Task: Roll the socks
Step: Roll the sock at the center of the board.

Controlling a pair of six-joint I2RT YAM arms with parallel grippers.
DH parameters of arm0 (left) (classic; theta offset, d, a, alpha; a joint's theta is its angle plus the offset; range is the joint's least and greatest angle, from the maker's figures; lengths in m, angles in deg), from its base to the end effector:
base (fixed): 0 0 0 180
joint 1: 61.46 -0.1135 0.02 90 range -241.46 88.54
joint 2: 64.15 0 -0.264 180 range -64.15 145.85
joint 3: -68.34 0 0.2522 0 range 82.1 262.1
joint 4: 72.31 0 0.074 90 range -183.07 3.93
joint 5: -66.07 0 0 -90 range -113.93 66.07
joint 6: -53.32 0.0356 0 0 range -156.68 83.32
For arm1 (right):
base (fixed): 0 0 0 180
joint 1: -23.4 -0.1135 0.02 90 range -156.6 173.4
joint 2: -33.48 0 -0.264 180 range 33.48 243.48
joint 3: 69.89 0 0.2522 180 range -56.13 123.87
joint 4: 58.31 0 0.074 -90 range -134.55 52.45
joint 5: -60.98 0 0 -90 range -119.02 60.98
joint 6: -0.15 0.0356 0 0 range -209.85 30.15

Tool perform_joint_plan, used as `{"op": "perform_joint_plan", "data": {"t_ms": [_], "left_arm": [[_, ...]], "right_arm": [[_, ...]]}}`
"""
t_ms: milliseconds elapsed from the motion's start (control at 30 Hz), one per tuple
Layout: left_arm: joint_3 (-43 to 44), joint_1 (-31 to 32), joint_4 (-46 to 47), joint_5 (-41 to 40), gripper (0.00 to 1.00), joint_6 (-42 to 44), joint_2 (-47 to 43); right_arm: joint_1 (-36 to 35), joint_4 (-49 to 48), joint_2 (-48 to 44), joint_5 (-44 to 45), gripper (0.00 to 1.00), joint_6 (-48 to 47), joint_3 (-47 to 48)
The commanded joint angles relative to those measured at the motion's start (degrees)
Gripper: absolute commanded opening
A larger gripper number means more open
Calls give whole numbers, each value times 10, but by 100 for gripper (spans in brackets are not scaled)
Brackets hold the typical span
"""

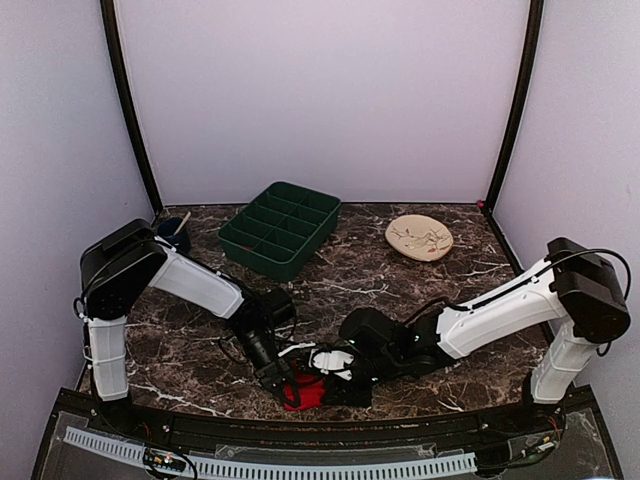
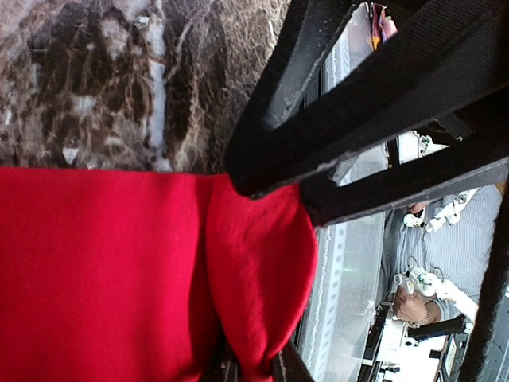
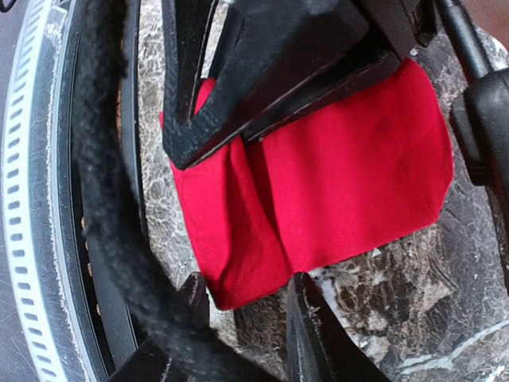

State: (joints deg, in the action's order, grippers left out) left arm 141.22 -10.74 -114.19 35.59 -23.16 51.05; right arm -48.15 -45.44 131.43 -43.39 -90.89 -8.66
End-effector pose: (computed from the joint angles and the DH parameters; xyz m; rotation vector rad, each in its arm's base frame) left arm 0.1840 -0.2735 0.0910 -1.4120 -2.1109 1.4167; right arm 0.0957 0.3149 0.1416 -1.6275 2.0132 0.8156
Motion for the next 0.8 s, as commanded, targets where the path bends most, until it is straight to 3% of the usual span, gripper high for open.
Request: {"op": "perform_joint_plan", "data": {"t_ms": [0,500,767], "left_arm": [[-1,1,-24,-24,12,16,13],[0,1,-26,-20,13,18,19],[3,1,-29,-19,13,19,21]], "right_arm": [[-9,-1,9,-12,33,-15,20],[-18,8,30,-14,31,-34,39],[-18,10,46,-25,17,-39,48]]}}
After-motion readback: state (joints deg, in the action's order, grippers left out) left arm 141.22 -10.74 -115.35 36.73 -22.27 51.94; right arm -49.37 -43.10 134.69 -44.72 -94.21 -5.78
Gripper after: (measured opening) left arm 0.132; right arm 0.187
